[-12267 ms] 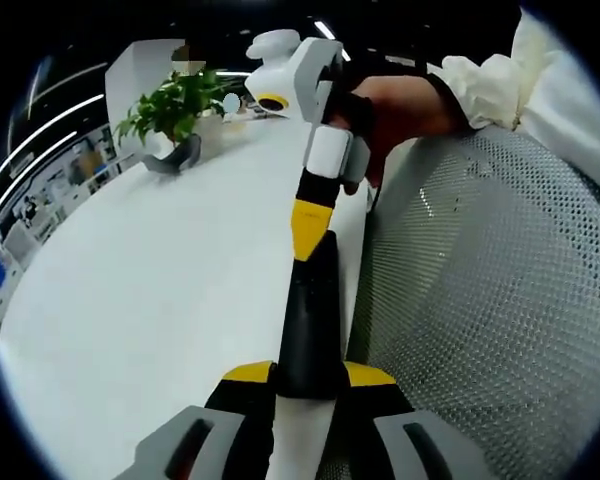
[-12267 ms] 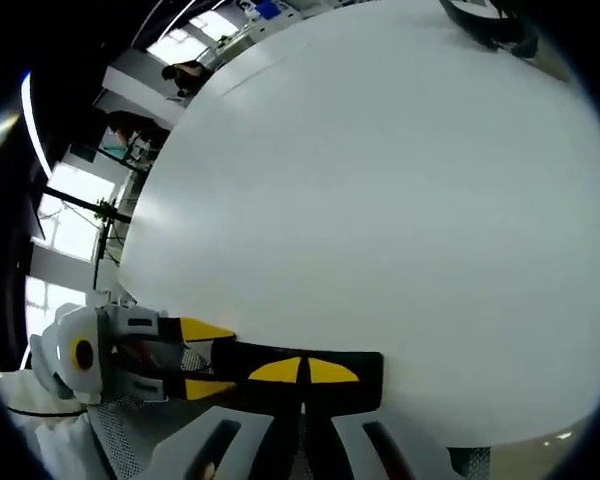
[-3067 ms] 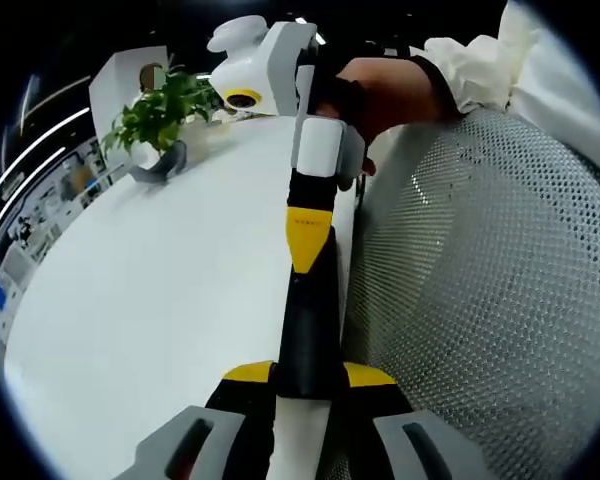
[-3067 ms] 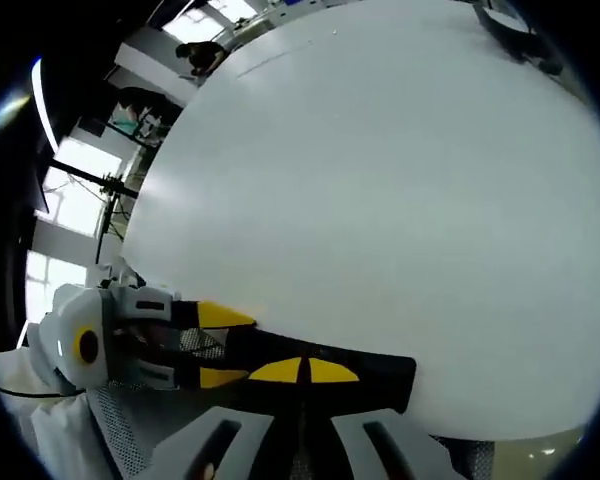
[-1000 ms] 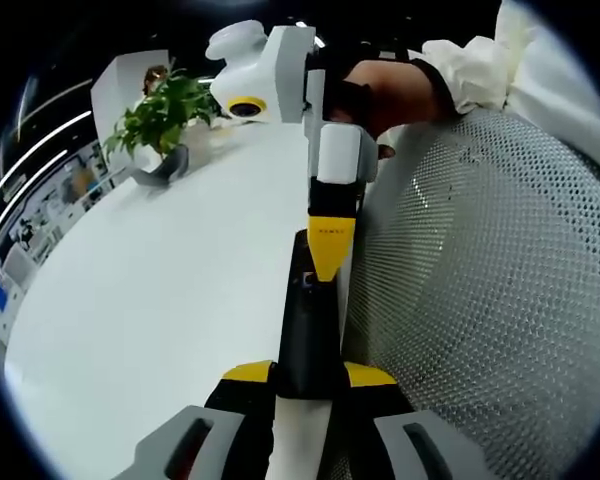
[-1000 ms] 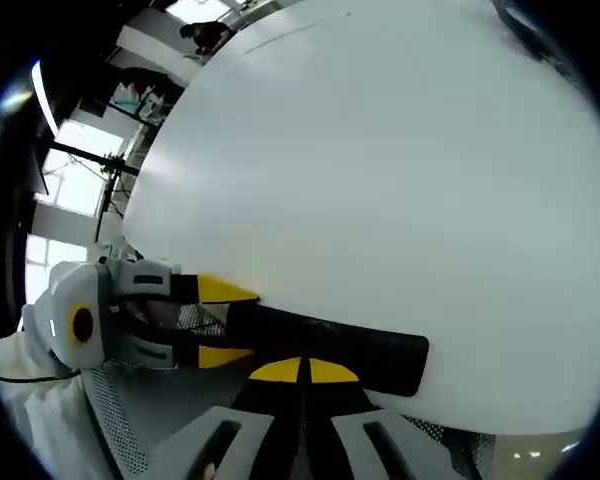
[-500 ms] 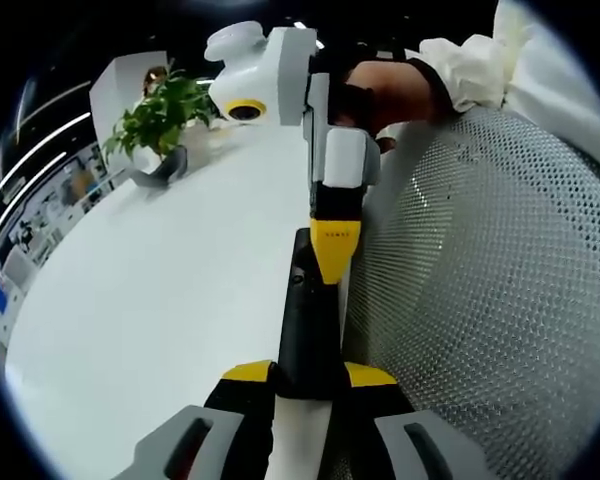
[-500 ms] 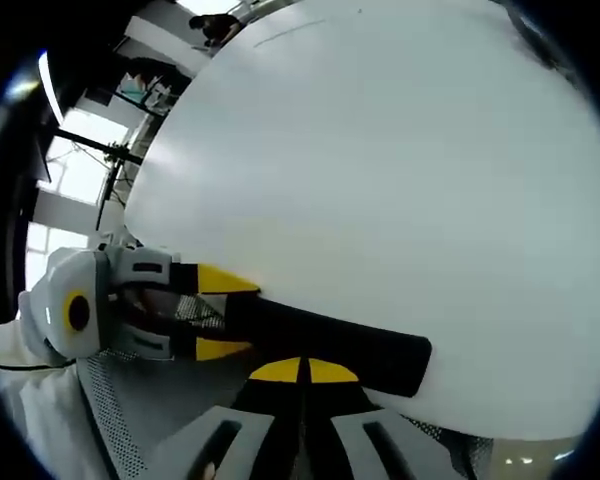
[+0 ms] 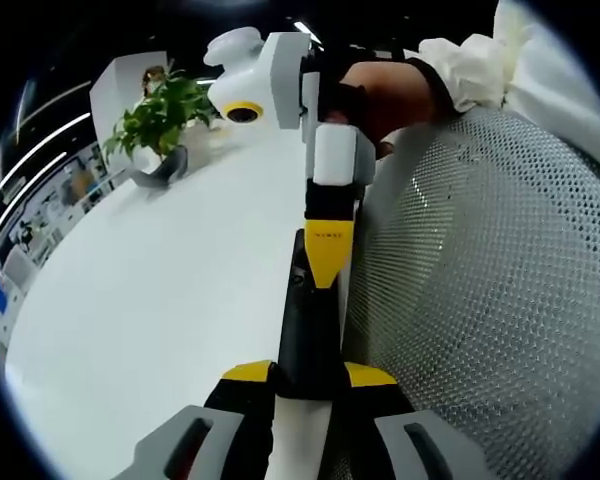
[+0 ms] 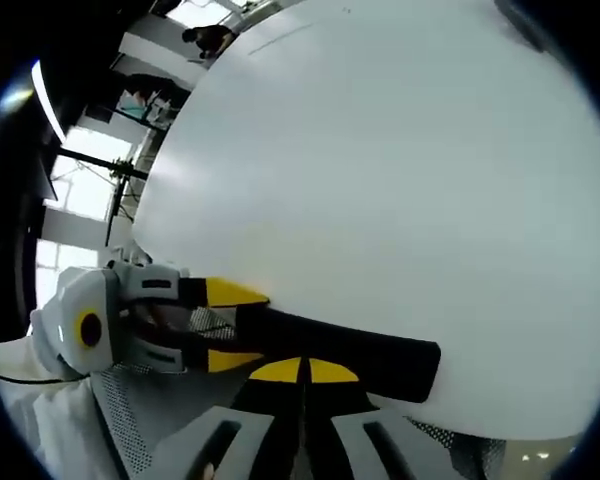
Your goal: Press the specified remote control buttons in sequence, fully releasing each button before pressing the next.
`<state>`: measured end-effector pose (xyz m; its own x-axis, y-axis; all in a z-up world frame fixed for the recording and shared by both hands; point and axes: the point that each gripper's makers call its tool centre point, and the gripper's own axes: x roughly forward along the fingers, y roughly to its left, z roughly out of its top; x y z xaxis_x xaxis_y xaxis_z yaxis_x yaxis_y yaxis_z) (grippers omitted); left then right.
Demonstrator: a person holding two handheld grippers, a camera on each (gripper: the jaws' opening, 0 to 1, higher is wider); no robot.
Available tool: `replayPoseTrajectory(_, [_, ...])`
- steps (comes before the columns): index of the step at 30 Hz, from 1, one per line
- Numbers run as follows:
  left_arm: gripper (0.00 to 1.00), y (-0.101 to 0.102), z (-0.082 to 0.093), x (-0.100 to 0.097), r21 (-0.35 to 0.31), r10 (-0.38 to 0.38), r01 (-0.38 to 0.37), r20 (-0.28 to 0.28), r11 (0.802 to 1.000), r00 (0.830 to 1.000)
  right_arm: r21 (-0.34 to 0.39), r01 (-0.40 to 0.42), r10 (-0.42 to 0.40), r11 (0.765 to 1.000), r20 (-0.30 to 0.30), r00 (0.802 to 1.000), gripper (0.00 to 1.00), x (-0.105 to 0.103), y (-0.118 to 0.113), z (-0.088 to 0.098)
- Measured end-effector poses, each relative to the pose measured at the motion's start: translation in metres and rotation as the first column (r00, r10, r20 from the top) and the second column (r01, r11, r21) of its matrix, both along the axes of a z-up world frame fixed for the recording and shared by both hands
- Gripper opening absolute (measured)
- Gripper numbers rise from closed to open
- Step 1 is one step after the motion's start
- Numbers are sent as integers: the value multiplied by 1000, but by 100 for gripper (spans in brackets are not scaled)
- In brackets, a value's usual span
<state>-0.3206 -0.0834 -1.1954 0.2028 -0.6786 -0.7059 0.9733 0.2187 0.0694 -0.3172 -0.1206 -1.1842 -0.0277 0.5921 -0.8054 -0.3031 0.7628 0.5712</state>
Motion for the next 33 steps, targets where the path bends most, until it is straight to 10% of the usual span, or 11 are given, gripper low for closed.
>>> replayPoseTrajectory(33, [25,0,0,0,-9,2,-2,-3,1000,1000,4,-22,22,1000,44,999,0,6,6,0])
